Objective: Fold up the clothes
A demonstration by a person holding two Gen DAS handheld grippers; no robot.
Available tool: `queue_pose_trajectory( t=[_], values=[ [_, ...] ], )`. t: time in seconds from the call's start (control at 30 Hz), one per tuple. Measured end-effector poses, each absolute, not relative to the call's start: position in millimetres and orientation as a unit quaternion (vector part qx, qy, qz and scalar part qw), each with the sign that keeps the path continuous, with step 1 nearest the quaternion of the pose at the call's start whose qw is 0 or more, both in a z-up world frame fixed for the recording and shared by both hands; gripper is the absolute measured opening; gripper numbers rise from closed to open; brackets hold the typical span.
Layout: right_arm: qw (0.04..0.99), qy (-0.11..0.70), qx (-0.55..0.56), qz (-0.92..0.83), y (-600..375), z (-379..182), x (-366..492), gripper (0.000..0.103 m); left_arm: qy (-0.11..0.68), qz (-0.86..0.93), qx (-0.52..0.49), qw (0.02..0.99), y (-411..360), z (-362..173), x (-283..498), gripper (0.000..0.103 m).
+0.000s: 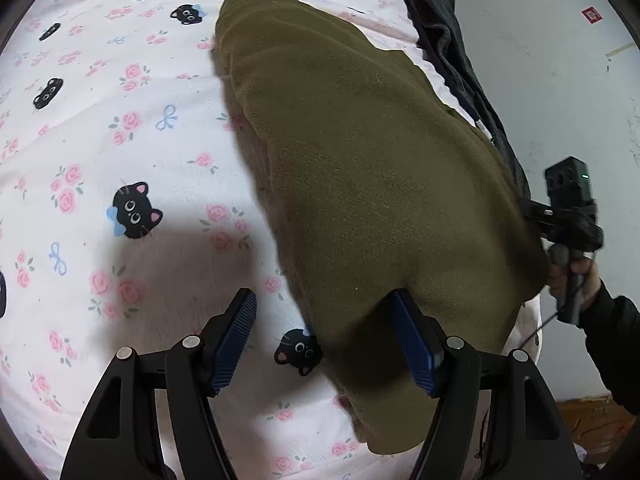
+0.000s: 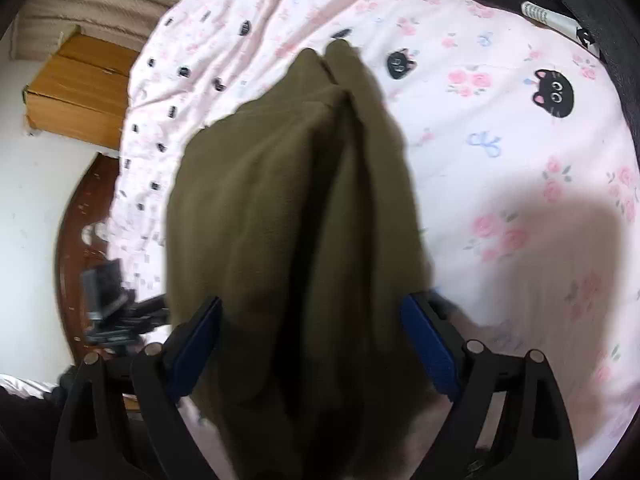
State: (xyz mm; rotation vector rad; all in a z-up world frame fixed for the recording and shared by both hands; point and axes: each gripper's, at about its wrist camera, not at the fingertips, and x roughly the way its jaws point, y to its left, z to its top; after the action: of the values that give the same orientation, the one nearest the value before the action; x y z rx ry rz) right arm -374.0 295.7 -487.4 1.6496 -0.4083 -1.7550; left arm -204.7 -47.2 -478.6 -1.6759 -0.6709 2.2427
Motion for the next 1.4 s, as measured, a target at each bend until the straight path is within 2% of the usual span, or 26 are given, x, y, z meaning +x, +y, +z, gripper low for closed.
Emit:
queue_pose_trajectory(
  t=[0.13, 0.37, 0.5, 0.67, 0.83, 0.87, 0.97, 1.0, 1.07, 1.17, 1.27, 1.4],
  values=[
    [0.366, -0.183, 0.654, -0.636, 303.4, -511.3, -387.3, 0.091, -0.266, 0.765, -0.564, 0.162, -55.9, -479.1, -206.6, 0.065],
    [0.381, -0.144, 0.627, -0.664, 312.4, -505.6, -387.5, 0.091, -0.300, 0.745, -0.564, 0.191, -61.6, -491.7, -218.8, 0.065],
    [0.400, -0.148, 0.629, -0.650, 307.5, -519.4, -391.0, 0.103, -0.310, 0.735, -0.568, 0.202, -60.8, -501.7, -225.1, 0.066],
    [0.455, -0.173, 0.646, -0.588, 298.1, -518.5, -397.7, 0.103, -0.342, 0.717, -0.565, 0.221, -64.9, -510.3, -226.9, 0.067],
    [0.501, -0.150, 0.642, -0.562, 268.2, -523.4, -383.1, 0.103, -0.346, 0.712, -0.561, 0.241, -51.2, -510.8, -235.6, 0.067],
    [0.499, -0.179, 0.641, -0.555, 269.4, -527.1, -387.3, 0.102, -0.346, 0.713, -0.561, 0.242, -49.1, -510.0, -238.5, 0.065],
    [0.493, -0.324, 0.613, -0.525, 288.0, -539.8, -412.3, 0.078, -0.361, 0.706, -0.560, 0.241, -50.5, -511.1, -245.7, 0.062],
    [0.489, -0.320, 0.622, -0.521, 284.5, -544.2, -415.3, 0.074, -0.368, 0.702, -0.561, 0.239, -53.4, -512.9, -246.7, 0.060],
    [0.479, -0.278, 0.652, -0.518, 271.4, -553.0, -418.0, 0.040, -0.374, 0.697, -0.567, 0.228, -56.1, -515.9, -247.1, 0.054],
    [0.469, -0.248, 0.665, -0.526, 262.8, -549.1, -418.2, 0.029, -0.367, 0.704, -0.571, 0.208, -53.5, -510.5, -246.1, 0.044],
    [0.455, -0.231, 0.664, -0.546, 264.2, -536.0, -414.8, 0.025, -0.359, 0.715, -0.569, 0.189, -49.9, -497.2, -242.9, 0.030],
    [0.450, -0.151, 0.644, -0.599, 252.4, -500.5, -406.4, 0.023, -0.311, 0.742, -0.570, 0.165, -33.5, -471.0, -238.9, 0.025]
  ],
)
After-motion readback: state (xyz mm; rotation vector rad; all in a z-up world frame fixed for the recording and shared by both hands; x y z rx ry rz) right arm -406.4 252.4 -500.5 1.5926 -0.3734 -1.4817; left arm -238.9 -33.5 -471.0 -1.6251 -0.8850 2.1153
